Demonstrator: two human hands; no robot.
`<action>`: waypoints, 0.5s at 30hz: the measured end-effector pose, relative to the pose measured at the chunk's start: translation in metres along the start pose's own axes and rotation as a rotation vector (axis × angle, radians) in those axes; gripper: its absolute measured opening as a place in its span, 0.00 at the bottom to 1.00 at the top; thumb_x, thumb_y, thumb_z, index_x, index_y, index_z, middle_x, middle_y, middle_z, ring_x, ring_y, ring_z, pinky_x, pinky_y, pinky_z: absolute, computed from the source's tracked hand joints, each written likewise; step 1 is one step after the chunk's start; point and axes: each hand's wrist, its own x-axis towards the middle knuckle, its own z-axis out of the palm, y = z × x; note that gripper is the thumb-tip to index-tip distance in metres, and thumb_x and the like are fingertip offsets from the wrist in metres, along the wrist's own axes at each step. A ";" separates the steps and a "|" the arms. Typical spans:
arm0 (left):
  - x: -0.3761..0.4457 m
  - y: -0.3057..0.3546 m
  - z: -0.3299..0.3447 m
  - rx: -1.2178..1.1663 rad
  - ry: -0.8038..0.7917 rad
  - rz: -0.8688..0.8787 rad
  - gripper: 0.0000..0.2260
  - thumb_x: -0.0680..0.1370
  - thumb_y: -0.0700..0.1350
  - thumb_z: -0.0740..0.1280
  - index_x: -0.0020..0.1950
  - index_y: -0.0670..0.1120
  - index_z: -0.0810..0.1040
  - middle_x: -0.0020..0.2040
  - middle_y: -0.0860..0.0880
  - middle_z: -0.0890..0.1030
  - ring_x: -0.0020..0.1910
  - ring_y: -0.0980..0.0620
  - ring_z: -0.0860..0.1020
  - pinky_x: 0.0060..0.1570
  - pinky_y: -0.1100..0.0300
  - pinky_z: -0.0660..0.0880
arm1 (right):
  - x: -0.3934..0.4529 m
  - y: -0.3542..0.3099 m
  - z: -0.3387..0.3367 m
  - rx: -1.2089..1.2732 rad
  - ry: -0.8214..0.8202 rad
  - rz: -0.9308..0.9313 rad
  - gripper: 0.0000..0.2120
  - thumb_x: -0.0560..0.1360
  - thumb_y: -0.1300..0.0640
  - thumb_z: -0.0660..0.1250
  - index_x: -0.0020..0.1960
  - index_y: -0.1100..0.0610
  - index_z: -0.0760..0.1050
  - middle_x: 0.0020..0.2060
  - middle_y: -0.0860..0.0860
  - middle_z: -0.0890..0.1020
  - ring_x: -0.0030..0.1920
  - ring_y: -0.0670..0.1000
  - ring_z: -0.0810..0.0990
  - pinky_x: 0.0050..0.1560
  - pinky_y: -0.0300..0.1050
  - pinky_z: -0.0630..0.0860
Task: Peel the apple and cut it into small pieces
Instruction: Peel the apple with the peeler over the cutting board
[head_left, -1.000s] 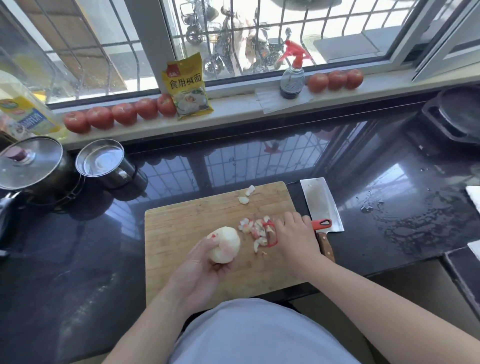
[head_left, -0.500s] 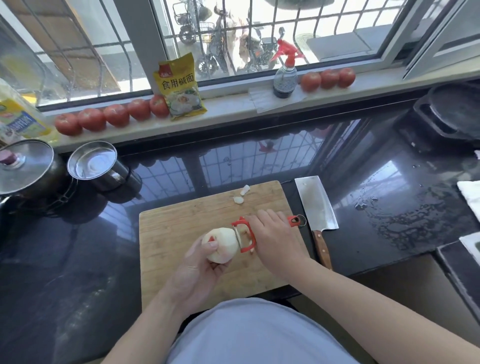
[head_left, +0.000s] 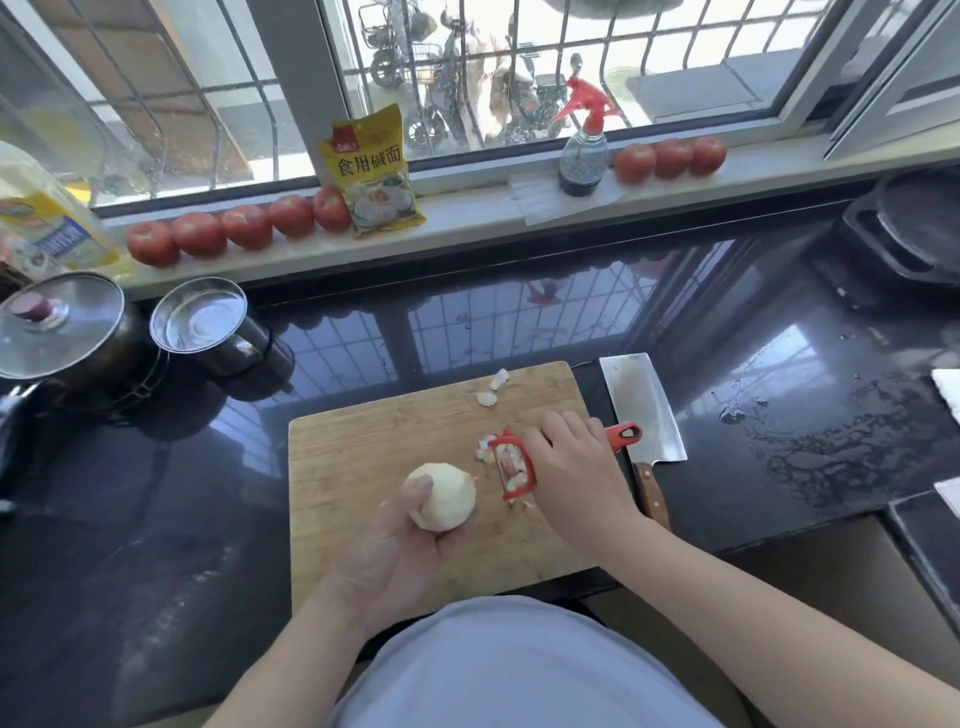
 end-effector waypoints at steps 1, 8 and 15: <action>0.001 -0.001 0.000 0.033 0.009 0.015 0.35 0.60 0.50 0.86 0.62 0.39 0.78 0.58 0.41 0.82 0.55 0.46 0.82 0.57 0.52 0.81 | -0.001 -0.006 -0.008 0.040 0.064 -0.030 0.07 0.74 0.62 0.61 0.48 0.54 0.77 0.41 0.51 0.74 0.42 0.55 0.71 0.44 0.52 0.70; 0.002 -0.005 0.003 0.175 -0.027 0.102 0.29 0.76 0.47 0.73 0.71 0.33 0.70 0.62 0.39 0.77 0.61 0.44 0.75 0.63 0.51 0.73 | -0.001 -0.036 -0.025 0.054 0.211 -0.152 0.09 0.77 0.63 0.58 0.47 0.56 0.77 0.39 0.52 0.74 0.39 0.56 0.71 0.42 0.52 0.69; 0.004 -0.006 -0.004 -0.006 0.050 0.082 0.38 0.61 0.43 0.84 0.68 0.42 0.73 0.56 0.40 0.80 0.59 0.39 0.80 0.63 0.52 0.77 | 0.007 0.016 0.014 -0.112 -0.100 0.054 0.10 0.67 0.65 0.70 0.46 0.55 0.76 0.41 0.53 0.76 0.43 0.56 0.72 0.44 0.52 0.70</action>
